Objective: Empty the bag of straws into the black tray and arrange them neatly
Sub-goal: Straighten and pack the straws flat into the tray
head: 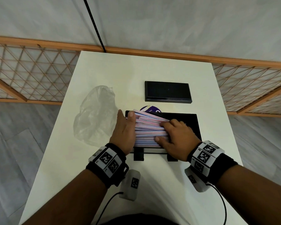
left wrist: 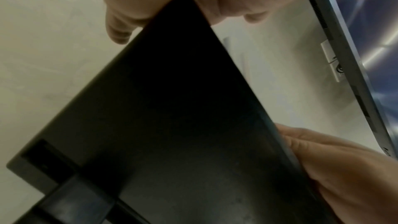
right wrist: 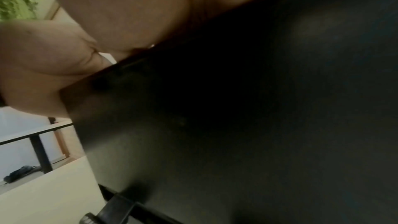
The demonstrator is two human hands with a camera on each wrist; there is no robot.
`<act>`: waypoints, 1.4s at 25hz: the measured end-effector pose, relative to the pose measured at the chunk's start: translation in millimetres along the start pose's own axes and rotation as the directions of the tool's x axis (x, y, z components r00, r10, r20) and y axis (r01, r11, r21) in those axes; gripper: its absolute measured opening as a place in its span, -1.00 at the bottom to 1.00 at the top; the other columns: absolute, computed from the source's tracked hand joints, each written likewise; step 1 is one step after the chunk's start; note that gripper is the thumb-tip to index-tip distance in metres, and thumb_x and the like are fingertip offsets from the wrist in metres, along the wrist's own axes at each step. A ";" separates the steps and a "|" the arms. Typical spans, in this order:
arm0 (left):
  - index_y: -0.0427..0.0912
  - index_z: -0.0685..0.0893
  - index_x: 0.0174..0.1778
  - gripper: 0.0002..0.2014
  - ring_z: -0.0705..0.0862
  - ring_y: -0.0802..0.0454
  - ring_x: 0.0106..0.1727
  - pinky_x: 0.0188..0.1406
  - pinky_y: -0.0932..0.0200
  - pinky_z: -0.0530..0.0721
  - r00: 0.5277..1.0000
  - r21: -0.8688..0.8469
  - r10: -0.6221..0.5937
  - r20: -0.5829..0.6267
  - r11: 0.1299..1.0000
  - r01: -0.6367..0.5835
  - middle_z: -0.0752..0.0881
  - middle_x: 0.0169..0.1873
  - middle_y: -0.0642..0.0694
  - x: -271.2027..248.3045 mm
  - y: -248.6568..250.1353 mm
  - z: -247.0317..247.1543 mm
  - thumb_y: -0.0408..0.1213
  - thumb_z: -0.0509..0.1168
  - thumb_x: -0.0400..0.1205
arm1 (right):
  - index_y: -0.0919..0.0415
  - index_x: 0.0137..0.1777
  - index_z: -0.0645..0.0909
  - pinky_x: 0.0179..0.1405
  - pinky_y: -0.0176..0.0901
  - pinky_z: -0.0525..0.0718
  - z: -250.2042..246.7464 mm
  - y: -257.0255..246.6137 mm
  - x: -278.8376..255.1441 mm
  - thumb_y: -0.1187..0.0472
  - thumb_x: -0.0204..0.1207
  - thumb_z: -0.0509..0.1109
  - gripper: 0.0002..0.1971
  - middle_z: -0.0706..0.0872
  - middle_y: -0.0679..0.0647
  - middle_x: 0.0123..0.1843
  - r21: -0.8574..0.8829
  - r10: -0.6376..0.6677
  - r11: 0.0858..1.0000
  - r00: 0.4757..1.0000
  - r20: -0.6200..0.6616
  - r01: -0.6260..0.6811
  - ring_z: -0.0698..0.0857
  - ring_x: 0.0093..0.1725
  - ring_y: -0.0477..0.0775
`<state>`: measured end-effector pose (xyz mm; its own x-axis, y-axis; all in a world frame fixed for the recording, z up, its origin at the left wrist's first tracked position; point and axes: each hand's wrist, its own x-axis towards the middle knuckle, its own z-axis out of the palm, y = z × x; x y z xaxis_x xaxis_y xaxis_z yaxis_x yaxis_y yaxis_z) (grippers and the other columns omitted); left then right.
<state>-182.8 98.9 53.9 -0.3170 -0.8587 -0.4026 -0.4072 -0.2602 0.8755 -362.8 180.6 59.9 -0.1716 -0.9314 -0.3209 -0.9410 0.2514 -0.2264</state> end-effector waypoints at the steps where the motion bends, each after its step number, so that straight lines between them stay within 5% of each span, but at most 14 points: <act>1: -0.09 -0.09 0.81 -0.14 0.12 0.06 0.77 0.53 0.31 0.02 1.000 0.003 0.003 -0.007 1.000 -0.003 0.06 0.79 -0.01 -0.9 0.0 1.0 0.34 -0.21 0.64 | -0.11 0.47 0.42 0.34 0.09 0.44 1.2 -1.8 0.7 -0.44 0.44 0.02 -0.32 0.54 -0.02 0.29 -0.019 -0.008 1.000 1.000 0.019 0.008 0.49 0.29 0.15; 4: -0.10 0.00 0.80 -0.03 0.20 0.01 0.75 0.57 0.29 0.03 0.999 0.023 0.031 -0.026 0.999 -0.031 0.17 0.77 -0.04 -1.2 -1.6 2.7 0.45 -0.22 0.54 | -0.17 0.49 0.38 0.41 0.15 0.40 -1.3 -2.2 0.4 -0.55 0.38 -0.14 -0.21 0.49 -0.01 0.32 -0.047 0.012 0.999 0.999 0.046 -0.009 0.47 0.35 0.15; 6: -0.16 0.18 0.73 0.11 0.40 -0.07 0.65 0.71 0.06 0.22 0.994 0.010 0.104 -0.018 0.995 -0.104 0.39 0.66 -0.13 4.9 -9.5 2.8 0.63 -0.24 0.45 | -0.19 0.53 0.31 0.47 0.22 0.34 0.2 -2.8 0.8 -0.59 0.34 -0.22 -0.15 0.47 -0.01 0.41 -0.052 0.009 0.999 0.996 0.094 -0.004 0.45 0.43 0.18; 8: -0.21 0.30 0.61 0.10 0.51 -0.12 0.54 0.62 -0.16 0.41 0.987 0.013 0.157 -0.011 0.987 -0.157 0.51 0.53 -0.21 9.8 -15.4 2.9 0.66 -0.26 0.46 | -0.20 0.52 0.31 0.48 0.25 0.33 1.8 -5.7 3.0 -0.60 0.33 -0.23 -0.14 0.50 0.00 0.42 -0.070 0.015 0.998 0.994 0.108 -0.008 0.44 0.44 0.20; 12: -0.07 0.53 0.34 -0.29 0.66 0.14 0.22 0.31 0.15 0.54 0.978 -0.034 0.204 -0.034 0.978 -0.205 0.68 0.19 -0.02 8.8 -16.4 2.9 0.37 -0.24 0.65 | -0.17 0.45 0.40 0.48 0.26 0.34 -1.2 -7.4 7.0 -0.64 0.29 -0.17 -0.13 0.53 -0.03 0.37 -0.038 0.044 0.998 0.992 0.116 -0.040 0.46 0.42 0.17; 14: -0.06 0.57 0.28 -0.29 0.69 0.18 0.11 0.20 0.21 0.56 0.980 -0.069 0.192 -0.046 0.978 -0.195 0.71 0.10 0.01 5.3 -13.8 2.2 0.36 -0.24 0.63 | -0.24 0.49 0.34 0.50 0.29 0.30 -1.3 -9.5 7.6 -0.65 0.28 -0.11 -0.15 0.52 -0.08 0.43 -0.002 0.000 1.000 0.988 0.153 0.001 0.45 0.46 0.16; 18: -0.02 0.56 0.25 -0.30 0.67 0.37 0.06 0.15 0.36 0.54 0.976 -0.030 0.211 -0.059 0.977 -0.213 0.70 0.06 0.12 5.7 -15.4 4.0 0.39 -0.24 0.62 | -0.26 0.45 0.36 0.44 0.27 0.31 -5.0 -8.4 5.9 -0.64 0.33 -0.12 -0.21 0.53 -0.07 0.35 -0.054 -0.035 0.998 0.986 0.161 0.045 0.47 0.42 0.15; 23: -0.03 0.52 0.29 -0.38 0.67 0.32 0.08 0.12 0.33 0.54 0.973 0.056 0.225 -0.053 0.974 -0.222 0.70 0.07 0.13 4.5 -10.9 4.9 0.32 -0.20 0.66 | -0.11 0.42 0.40 0.42 0.37 0.32 2.0 -21.0 5.1 -0.62 0.34 -0.33 -0.11 0.58 0.05 0.41 -0.164 0.080 0.984 0.991 0.103 -0.063 0.49 0.42 0.25; 26: -0.14 0.42 0.53 -0.24 0.67 0.04 0.32 0.35 0.12 0.55 0.987 0.082 0.160 -0.016 0.984 -0.158 0.67 0.32 -0.02 2.1 -8.7 3.0 0.38 -0.15 0.65 | -0.05 0.36 0.44 0.41 0.30 0.39 2.1 -26.8 5.9 -0.56 0.41 -0.25 -0.19 0.58 0.04 0.34 -0.102 0.017 0.995 0.998 0.068 -0.010 0.51 0.37 0.20; 28: -0.19 0.29 0.67 -0.27 0.53 -0.05 0.53 0.46 0.17 0.42 0.993 0.117 0.115 -0.042 0.987 -0.109 0.54 0.53 -0.08 -3.9 -3.9 -0.5 0.27 0.04 0.72 | -0.03 0.31 0.47 0.33 0.17 0.49 -1.1 -18.3 4.0 -0.53 0.42 -0.11 -0.26 0.58 0.01 0.26 -0.028 -0.009 1.000 0.999 0.031 0.010 0.54 0.29 0.15; 31: -0.20 0.43 0.58 -0.44 0.53 -0.06 0.48 0.43 0.11 0.46 0.935 0.272 0.296 -0.196 0.932 -0.238 0.55 0.48 -0.10 -8.2 8.8 -12.6 -0.08 0.35 0.70 | 0.04 0.30 0.50 0.23 0.12 0.59 -6.3 -2.9 5.1 -0.50 0.36 -0.01 -0.25 0.61 0.04 0.20 0.080 0.058 0.996 0.994 -0.087 -0.051 0.58 0.21 0.16; 33: -0.18 0.52 0.53 -0.49 0.54 -0.09 0.43 0.41 0.12 0.45 0.900 0.364 0.411 -0.143 0.868 -0.338 0.60 0.43 -0.11 -2.6 17.6 -15.6 -0.16 0.35 0.65 | 0.02 0.33 0.48 0.25 0.13 0.58 -6.5 0.5 5.9 -0.52 0.35 -0.01 -0.23 0.62 0.03 0.23 0.087 0.079 0.994 0.992 -0.096 -0.070 0.58 0.22 0.16; 35: -0.15 0.53 0.56 -0.49 0.53 -0.15 0.46 0.48 0.00 0.46 0.926 0.483 0.376 -0.016 0.814 -0.322 0.63 0.44 -0.12 7.4 26.4 -14.4 -0.16 0.29 0.65 | -0.04 0.39 0.44 0.31 0.13 0.52 -4.2 -2.6 5.4 -0.54 0.33 -0.01 -0.22 0.59 -0.01 0.24 0.059 0.069 0.996 0.996 -0.063 -0.065 0.57 0.25 0.13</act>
<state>-183.7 79.3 77.8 -0.4330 -0.9005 -0.0390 -0.6430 0.2783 0.7136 -362.5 173.8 62.6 -0.2538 -0.9266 -0.2775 -0.9090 0.3265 -0.2589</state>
